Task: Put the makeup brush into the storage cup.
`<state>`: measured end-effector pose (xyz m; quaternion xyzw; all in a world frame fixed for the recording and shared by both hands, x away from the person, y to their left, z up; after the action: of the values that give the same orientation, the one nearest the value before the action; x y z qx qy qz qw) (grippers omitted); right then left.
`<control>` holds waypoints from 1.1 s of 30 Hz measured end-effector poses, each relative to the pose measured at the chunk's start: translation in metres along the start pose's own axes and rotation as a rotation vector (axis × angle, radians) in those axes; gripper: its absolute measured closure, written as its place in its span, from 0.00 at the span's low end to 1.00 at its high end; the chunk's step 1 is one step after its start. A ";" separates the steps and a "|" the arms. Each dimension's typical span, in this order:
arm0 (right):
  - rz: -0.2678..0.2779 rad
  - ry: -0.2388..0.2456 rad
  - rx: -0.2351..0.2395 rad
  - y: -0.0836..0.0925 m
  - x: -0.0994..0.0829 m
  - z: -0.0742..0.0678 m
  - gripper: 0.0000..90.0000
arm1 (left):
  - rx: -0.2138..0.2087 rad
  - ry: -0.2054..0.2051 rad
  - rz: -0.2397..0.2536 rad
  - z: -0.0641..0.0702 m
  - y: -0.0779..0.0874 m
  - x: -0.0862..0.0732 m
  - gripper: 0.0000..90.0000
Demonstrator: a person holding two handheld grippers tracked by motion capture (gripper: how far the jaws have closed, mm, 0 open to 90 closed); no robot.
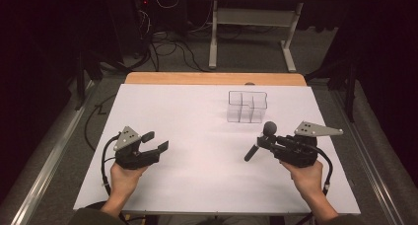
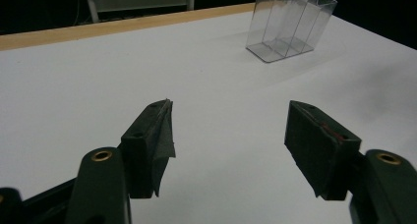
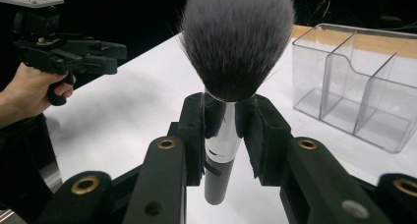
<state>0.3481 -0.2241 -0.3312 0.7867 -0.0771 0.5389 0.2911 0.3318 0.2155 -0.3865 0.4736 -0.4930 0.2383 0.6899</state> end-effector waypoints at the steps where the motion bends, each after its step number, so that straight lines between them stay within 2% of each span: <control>1: 0.001 0.001 -0.003 0.000 0.001 0.001 0.81 | 0.002 0.002 0.000 0.000 0.000 0.000 0.39; 13: -0.015 0.011 -0.040 0.001 0.014 0.011 0.81 | 0.013 0.004 0.002 -0.001 0.000 -0.003 0.39; 21: -0.017 0.022 -0.046 -0.001 0.023 0.014 0.81 | 0.013 -0.001 -0.005 -0.001 -0.001 -0.004 0.39; 33: -0.029 0.033 -0.096 0.003 0.039 0.022 0.81 | 0.012 -0.011 -0.012 0.001 -0.003 -0.004 0.39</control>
<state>0.3806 -0.2309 -0.3013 0.7639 -0.0864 0.5431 0.3376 0.3321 0.2138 -0.3919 0.4819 -0.4923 0.2344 0.6859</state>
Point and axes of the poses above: each handheld gripper's, and its own axes: y roughly backward along the jaws, x roughly out of its top, z roughly to its right, the point moved 1 cm from there along -y, roughly forward along the jaws, and after that the axes turned 6 degrees about x, right-handed, at the moved point
